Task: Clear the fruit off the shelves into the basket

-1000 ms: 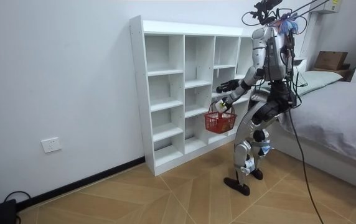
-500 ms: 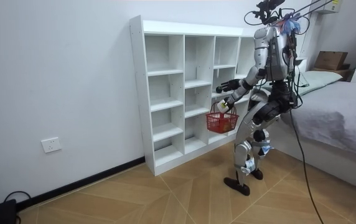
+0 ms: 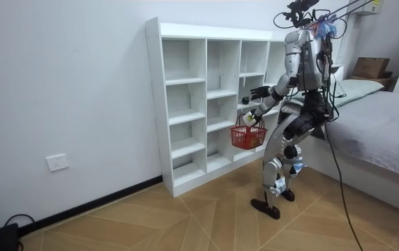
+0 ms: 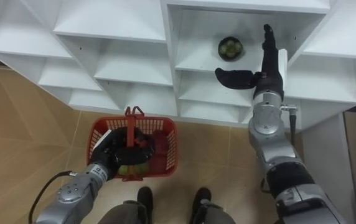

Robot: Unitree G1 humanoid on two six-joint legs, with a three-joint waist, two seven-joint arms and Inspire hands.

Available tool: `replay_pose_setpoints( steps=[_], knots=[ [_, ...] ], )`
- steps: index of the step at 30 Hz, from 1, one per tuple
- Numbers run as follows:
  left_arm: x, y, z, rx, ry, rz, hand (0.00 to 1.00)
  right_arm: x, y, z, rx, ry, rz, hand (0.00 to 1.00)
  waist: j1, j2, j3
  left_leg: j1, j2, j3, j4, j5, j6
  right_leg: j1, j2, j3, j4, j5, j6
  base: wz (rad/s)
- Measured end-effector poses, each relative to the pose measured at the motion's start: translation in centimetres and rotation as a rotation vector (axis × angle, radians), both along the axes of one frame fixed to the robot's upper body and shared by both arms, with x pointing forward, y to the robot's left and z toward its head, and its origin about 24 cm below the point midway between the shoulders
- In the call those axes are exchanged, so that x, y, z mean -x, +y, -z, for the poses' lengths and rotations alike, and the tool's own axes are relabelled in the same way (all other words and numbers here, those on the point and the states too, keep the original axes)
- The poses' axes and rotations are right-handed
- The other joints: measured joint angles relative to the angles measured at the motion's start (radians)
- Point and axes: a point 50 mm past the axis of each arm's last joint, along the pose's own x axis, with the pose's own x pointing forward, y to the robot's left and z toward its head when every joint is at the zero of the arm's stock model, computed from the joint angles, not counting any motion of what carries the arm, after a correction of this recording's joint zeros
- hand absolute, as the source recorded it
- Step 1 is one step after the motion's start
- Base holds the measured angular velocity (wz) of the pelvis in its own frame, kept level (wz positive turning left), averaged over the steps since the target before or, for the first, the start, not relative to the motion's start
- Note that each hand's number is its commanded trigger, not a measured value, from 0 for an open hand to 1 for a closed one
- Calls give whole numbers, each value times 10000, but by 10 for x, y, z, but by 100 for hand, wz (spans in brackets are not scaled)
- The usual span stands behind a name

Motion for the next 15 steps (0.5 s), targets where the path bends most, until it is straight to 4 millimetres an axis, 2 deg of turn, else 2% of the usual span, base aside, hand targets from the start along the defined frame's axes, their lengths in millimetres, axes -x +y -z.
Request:
replay_pose_setpoints(
  steps=[13,15],
  knots=[
    [0,-1,0,13,14,21,100,1,-3,5,-15,210,135,0,50,1,1,10,-4,3,1,3,-3,6,-13,-3,28,-9,2,0],
    [1,-1,0,36,36,29,100,2,-3,6,-16,274,167,0,95,-1,2,6,-7,7,4,0,-4,-1,-14,-1,41,-51,53,0]
  ],
)
